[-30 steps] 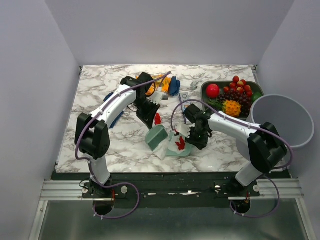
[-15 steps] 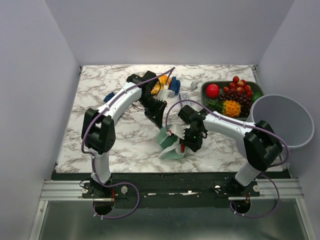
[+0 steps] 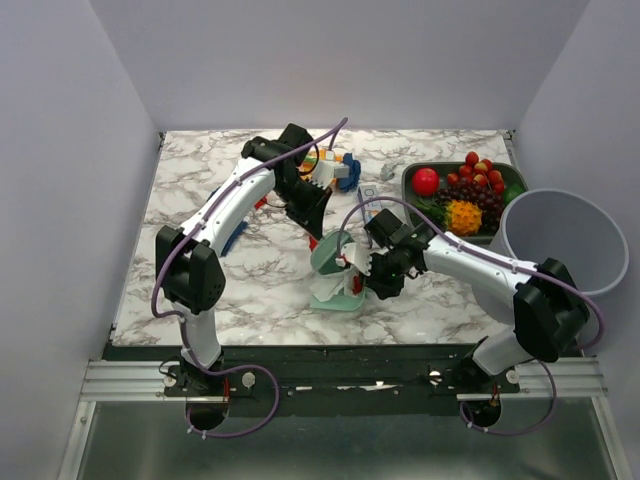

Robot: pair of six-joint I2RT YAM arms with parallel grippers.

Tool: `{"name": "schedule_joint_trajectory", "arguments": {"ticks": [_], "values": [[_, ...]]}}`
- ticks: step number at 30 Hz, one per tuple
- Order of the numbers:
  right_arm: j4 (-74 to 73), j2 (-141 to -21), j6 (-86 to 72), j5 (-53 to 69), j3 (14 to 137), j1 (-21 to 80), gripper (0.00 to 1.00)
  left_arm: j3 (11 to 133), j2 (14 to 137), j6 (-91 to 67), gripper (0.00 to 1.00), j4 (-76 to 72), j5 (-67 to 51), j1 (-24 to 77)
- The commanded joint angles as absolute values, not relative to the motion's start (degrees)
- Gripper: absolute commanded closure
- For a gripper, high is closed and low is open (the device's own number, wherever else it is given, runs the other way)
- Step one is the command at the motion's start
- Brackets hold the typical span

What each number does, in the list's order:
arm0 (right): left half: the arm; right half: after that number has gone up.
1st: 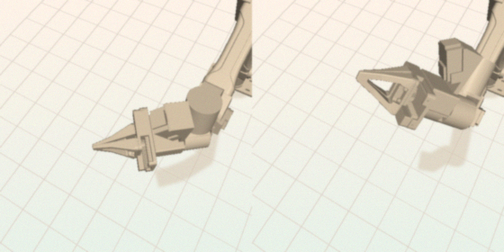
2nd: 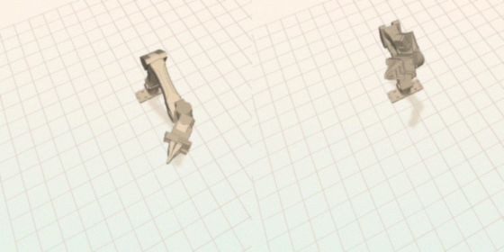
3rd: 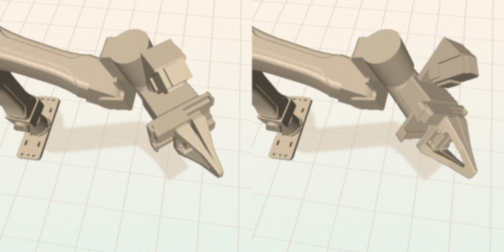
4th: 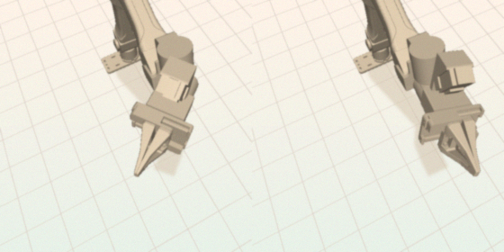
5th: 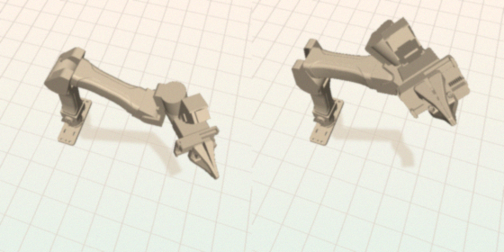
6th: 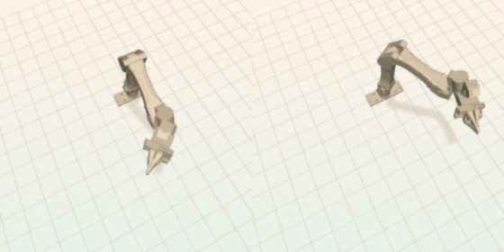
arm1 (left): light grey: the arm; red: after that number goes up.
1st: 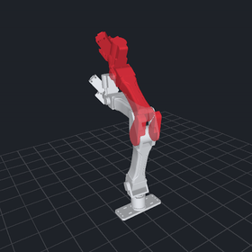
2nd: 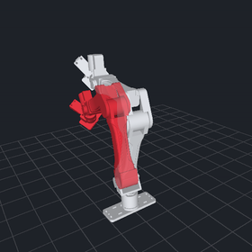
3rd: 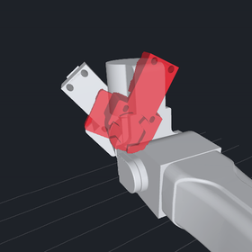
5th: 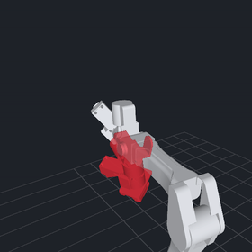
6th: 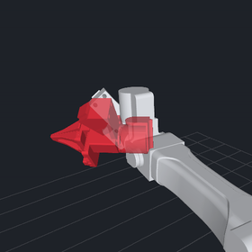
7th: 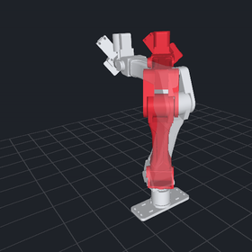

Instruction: Sweep away the paper scraps from the table

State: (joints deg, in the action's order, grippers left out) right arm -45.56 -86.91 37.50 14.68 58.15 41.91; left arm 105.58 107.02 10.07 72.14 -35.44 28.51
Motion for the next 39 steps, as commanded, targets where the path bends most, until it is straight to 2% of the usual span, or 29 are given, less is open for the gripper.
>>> {"name": "schedule_joint_trajectory", "arguments": {"ticks": [1, 9, 15, 20, 23, 28, 33, 39], "values": [[-40.8, -84.6, 36.0, 14.6, 56.8, 42.2, 0.99, 108.6, 103.9, 11.3, 1.0, 73.2, -32.6, 28.2], [-38.5, -80.2, 35.9, 13.4, 54.1, 42.2, 0.99, 114.3, 103.0, 12.2, 1.0, 72.8, -28.4, 28.0], [-37.4, -78.7, 35.4, 13.3, 54.0, 42.2, 0.99, 116.9, 103.0, 13.8, 1.0, 75.8, -35.1, 27.9], [-36.7, -78.0, 35.0, 13.5, 53.7, 42.2, 0.99, 115.6, 101.4, 12.7, 1.0, 74.5, -35.8, 27.9], [-34.3, -75.3, 35.4, 13.4, 52.6, 42.2, 0.99, 118.7, 100.4, 12.7, 1.0, 72.2, -34.9, 27.6], [-31.7, -73.0, 35.0, 13.5, 52.0, 42.2, 0.99, 126.8, 102.0, 10.5, 1.0, 70.6, -40.6, 27.4], [-30.6, -72.2, 34.2, 12.7, 52.6, 42.3, 0.99, 128.5, 102.4, 8.4, 1.0, 68.3, -43.7, 27.0], [-30.8, -69.4, 33.3, 11.1, 54.8, 42.2, 1.0, 131.8, 101.0, 5.3, 1.0, 60.6, -36.3, 23.7]]}}
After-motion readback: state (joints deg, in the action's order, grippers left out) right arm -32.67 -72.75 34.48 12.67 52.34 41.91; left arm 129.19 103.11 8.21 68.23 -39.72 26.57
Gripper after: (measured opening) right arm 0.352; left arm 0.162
